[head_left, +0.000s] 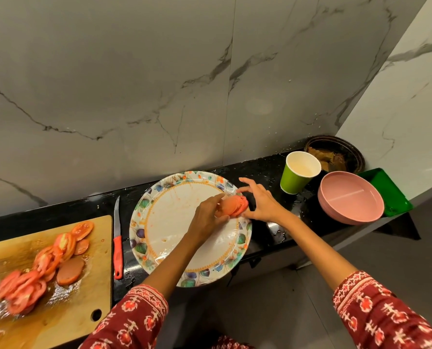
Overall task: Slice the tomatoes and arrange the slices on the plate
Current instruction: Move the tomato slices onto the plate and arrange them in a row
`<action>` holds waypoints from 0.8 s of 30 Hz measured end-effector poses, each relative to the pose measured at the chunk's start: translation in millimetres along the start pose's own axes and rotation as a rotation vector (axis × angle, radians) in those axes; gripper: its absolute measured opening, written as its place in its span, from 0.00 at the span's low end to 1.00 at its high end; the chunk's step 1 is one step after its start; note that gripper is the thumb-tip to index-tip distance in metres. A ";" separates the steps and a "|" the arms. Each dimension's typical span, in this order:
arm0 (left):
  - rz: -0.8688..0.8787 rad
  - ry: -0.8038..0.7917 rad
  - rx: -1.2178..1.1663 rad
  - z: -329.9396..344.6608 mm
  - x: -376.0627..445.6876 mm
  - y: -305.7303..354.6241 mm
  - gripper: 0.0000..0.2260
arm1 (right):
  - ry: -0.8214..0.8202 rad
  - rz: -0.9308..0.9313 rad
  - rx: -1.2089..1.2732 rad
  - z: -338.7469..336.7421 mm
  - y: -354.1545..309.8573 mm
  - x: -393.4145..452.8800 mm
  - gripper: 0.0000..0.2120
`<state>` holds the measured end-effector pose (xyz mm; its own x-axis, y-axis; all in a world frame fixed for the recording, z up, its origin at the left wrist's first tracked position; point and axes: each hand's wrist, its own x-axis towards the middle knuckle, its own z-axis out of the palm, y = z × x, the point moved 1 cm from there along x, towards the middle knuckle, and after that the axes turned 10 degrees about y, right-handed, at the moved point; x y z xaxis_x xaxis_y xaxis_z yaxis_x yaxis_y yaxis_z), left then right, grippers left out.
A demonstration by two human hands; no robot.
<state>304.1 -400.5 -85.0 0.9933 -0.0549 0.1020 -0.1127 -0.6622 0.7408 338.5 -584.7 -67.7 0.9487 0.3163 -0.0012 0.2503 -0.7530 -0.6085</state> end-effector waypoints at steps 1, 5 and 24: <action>-0.003 0.005 -0.008 0.3 0.5 -0.1 0.29 | -0.006 -0.006 -0.004 0.1 -2.6 1.4 0.45; -0.001 0.027 -0.051 2.8 1.4 -1.1 0.28 | -0.014 -0.033 -0.034 5.1 -10.8 7.3 0.45; -0.019 0.010 -0.007 6.5 -1.3 -12.3 0.25 | 0.015 -0.048 -0.043 -4.3 -13.2 6.2 0.41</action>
<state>304.4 -397.1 -98.5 0.9949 -0.0352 0.0946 -0.0943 -0.6581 0.7470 341.9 -575.3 -56.3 0.9382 0.3438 0.0392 0.3029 -0.7613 -0.5732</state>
